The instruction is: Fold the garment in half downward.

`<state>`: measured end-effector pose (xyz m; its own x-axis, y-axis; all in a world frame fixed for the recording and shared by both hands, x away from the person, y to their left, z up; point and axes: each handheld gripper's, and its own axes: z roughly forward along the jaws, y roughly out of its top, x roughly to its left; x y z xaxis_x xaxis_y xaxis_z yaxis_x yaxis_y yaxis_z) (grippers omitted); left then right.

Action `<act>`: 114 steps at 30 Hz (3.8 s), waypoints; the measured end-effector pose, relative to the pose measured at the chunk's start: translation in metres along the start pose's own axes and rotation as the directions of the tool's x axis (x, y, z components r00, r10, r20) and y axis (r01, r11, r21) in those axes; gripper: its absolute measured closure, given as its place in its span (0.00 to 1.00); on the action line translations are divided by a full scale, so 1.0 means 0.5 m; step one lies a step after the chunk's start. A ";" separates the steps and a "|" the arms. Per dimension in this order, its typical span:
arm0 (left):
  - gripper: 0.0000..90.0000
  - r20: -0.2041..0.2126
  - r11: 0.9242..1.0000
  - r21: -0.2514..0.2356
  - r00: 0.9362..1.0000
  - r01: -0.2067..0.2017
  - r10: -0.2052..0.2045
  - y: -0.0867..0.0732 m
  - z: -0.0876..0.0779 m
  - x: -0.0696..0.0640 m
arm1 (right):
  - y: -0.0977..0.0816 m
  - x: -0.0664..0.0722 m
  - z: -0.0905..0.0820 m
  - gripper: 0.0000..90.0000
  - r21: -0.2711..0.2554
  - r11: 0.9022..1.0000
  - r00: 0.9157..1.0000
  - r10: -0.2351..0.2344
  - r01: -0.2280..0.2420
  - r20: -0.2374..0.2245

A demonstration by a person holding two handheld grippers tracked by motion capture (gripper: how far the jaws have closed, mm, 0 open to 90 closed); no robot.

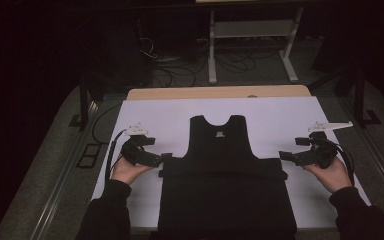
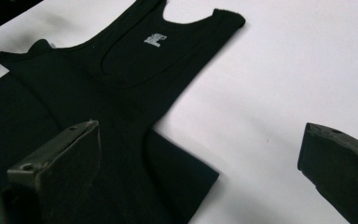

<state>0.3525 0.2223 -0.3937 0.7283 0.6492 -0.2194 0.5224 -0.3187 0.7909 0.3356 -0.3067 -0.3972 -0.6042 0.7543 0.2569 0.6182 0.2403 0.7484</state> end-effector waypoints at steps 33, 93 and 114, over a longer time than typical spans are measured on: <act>0.00 0.013 0.999 0.038 1.000 -0.001 0.001 0.084 0.022 0.031 | 0.093 -0.020 0.008 0.00 -0.011 0.999 0.999 -0.035 0.035 0.002; 0.00 0.033 0.992 0.105 0.997 0.063 -0.067 0.096 0.172 0.069 | 0.148 -0.038 0.169 0.00 0.075 0.997 0.999 -0.024 0.027 -0.045; 0.00 0.049 0.990 0.117 0.995 0.082 -0.089 0.077 0.213 0.069 | 0.123 -0.027 0.228 0.00 0.128 0.991 0.998 -0.023 0.031 -0.066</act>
<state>0.4450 0.1586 -0.4315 0.7001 0.6401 -0.3164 0.6290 -0.3430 0.6977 0.4392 -0.2324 -0.4246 -0.6498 0.7068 0.2795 0.6585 0.3399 0.6714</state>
